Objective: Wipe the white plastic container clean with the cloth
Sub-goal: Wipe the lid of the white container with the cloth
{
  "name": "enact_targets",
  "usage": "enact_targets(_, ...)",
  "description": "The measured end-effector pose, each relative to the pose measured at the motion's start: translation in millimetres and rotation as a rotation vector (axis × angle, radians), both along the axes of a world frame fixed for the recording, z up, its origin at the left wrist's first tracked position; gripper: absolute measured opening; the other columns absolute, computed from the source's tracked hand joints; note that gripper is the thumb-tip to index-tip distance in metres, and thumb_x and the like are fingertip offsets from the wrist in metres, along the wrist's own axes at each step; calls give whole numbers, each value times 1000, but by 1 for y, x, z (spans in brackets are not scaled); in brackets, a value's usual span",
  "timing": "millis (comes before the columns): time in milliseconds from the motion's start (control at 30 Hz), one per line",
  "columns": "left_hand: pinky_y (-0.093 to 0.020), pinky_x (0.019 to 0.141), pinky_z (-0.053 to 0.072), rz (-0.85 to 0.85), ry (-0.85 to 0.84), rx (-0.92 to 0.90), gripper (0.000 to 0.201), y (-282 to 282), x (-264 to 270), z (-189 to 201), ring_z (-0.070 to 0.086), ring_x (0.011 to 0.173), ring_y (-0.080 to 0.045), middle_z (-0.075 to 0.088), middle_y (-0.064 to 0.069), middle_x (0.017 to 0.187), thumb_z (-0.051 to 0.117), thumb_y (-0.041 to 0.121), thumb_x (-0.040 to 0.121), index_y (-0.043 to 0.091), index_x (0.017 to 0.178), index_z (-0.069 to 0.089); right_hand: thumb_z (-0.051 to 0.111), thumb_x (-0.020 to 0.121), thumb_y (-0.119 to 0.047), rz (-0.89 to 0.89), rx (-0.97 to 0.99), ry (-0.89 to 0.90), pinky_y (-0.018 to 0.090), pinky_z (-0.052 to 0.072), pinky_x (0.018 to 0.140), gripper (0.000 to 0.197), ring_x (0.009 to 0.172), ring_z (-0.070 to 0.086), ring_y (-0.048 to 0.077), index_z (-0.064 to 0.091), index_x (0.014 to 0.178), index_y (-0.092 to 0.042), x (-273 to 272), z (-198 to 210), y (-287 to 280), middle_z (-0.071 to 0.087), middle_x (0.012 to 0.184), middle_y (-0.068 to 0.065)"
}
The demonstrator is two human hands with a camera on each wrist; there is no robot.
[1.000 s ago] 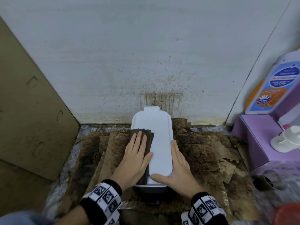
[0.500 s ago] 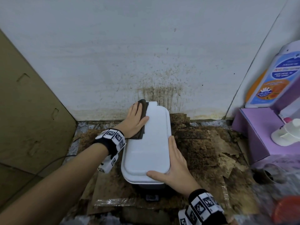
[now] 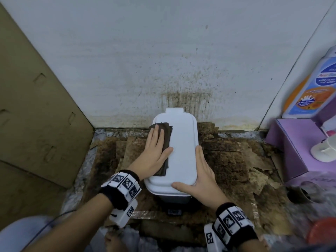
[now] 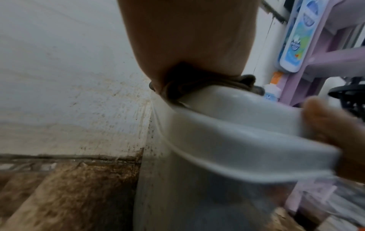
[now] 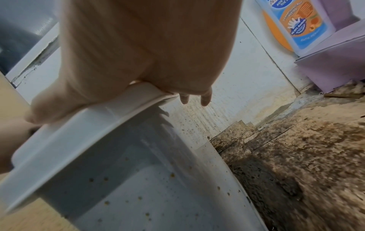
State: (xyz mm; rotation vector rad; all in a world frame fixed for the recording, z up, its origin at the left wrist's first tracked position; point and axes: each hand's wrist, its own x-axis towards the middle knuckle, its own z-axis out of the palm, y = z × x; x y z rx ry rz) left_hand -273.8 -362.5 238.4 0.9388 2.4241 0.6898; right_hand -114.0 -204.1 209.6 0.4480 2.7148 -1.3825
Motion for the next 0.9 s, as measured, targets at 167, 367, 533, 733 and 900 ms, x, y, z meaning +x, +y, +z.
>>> enact_targets(167,-18,116,-17,20,37,24,78,-25,46,-6,-39,147,-1,-39,11,163,24,56,105,21,162,-17,68,67,-83,-10,12,-6,45,2,126,134,144,-14,-8,-30,150,-43,0,0,-1,-31,159,-26)
enact_targets(367,-11,112,-21,13,54,60,74,-27,49,-9,-40,145,3,-38,14,162,24,51,106,21,163,-14,68,67,-83,-21,-11,3,45,2,126,134,147,-14,-7,-29,150,-45,-1,0,-1,-31,158,-28)
enact_targets(533,-26,120,-16,6,24,9,74,-5,12,-6,-37,149,-8,-37,8,163,25,51,109,18,163,-14,69,67,-82,-18,-24,-2,47,4,126,133,145,-12,-7,-29,150,-46,-1,1,-1,-30,158,-29)
enact_targets(733,-42,128,-7,2,-32,-13,76,23,-41,3,-29,154,-16,-32,3,167,28,50,110,15,163,-13,71,62,-85,-39,-95,5,50,12,125,132,154,-3,9,-26,147,-56,-2,1,-1,-28,154,-39)
enact_targets(900,-43,128,-6,13,-14,-8,76,25,-46,1,-27,155,-18,-31,-1,168,27,50,110,14,163,-14,71,62,-85,-40,-106,18,52,15,125,131,154,1,12,-26,146,-58,0,1,-3,-28,153,-41)
